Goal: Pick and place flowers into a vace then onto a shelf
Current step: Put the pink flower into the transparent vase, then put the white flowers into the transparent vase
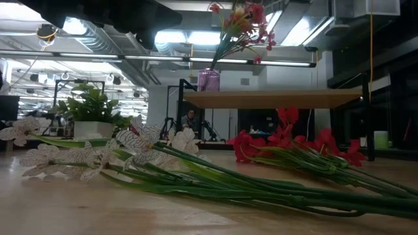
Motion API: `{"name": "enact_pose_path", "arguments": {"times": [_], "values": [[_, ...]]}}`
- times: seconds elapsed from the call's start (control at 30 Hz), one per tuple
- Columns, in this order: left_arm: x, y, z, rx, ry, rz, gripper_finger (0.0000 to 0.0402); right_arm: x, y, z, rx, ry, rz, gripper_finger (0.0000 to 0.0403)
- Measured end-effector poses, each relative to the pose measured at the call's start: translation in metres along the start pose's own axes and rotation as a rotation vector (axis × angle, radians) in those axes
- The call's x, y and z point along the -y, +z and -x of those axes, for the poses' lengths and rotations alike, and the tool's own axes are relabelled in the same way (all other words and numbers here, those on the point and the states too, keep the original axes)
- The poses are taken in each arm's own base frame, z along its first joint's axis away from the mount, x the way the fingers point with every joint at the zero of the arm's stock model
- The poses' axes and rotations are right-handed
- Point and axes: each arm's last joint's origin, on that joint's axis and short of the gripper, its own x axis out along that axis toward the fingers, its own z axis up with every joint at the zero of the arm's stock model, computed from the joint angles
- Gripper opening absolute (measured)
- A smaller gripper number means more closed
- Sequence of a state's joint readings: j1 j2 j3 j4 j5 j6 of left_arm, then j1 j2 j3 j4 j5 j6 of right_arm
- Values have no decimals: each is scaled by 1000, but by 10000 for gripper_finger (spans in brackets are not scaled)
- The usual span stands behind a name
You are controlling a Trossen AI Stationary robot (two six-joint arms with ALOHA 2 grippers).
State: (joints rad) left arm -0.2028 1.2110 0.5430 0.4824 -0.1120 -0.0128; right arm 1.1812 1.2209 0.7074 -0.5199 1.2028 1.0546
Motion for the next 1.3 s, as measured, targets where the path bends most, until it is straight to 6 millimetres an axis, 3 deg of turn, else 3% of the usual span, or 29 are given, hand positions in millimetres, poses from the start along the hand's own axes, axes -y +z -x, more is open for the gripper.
{"name": "enact_pose_path", "arguments": {"times": [0.5, 0.7, 1.03, 1.3], "values": [[0, 0, 0, 0, 2, 0, 2, 0, 0, 0, -18, 13, 33, 143], [0, 0, 0, 0, 3, 0, 6, 2, 5, 3, -59, 57, 33, 163], [0, 0, 0, 0, 0, 0, 4, 16, 25, 14, -87, 152, 47, 160], [0, -1, 0, -11, 0, -14, 4, 26, 37, 20, -63, 189, 99, 91]]}}
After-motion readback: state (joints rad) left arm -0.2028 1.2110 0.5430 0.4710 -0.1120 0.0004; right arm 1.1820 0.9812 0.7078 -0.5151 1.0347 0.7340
